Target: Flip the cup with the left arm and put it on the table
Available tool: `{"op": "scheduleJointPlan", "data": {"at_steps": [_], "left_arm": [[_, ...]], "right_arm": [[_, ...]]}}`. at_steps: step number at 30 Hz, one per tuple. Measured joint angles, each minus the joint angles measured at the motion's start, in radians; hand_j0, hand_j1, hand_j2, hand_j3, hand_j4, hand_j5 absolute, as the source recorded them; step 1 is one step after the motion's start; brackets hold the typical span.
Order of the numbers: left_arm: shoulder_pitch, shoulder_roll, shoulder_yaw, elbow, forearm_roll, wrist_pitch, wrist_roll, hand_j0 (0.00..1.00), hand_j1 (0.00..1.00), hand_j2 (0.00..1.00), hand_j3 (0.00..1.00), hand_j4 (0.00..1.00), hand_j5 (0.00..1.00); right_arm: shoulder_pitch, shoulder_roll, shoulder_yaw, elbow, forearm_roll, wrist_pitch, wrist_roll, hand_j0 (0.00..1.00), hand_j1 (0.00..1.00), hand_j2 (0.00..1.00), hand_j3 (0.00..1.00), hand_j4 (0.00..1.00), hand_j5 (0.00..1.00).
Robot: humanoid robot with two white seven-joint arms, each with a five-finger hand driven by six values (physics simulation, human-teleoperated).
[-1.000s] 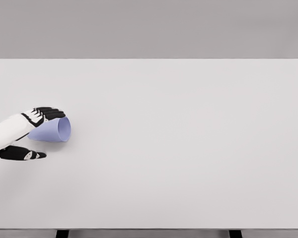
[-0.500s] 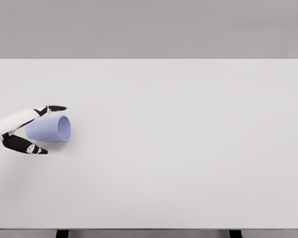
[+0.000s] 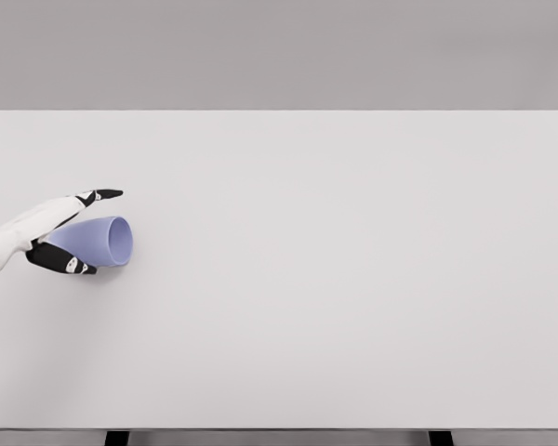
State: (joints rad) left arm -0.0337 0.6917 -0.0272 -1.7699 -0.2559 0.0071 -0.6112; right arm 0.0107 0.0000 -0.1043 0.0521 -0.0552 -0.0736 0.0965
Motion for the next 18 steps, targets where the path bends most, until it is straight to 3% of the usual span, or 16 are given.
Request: {"op": "scheduleJointPlan", "data": {"at_steps": [18], "left_arm": [[-0.008,-0.009,-0.033,0.001,-0.049,0.038,0.000,0.99,0.99,0.99,0.99,0.99,0.99]], "right_arm": [[0.000,0.000,0.000,0.000,0.000,0.000,0.000,1.00,1.00,1.00,1.00,1.00,1.00]]}}
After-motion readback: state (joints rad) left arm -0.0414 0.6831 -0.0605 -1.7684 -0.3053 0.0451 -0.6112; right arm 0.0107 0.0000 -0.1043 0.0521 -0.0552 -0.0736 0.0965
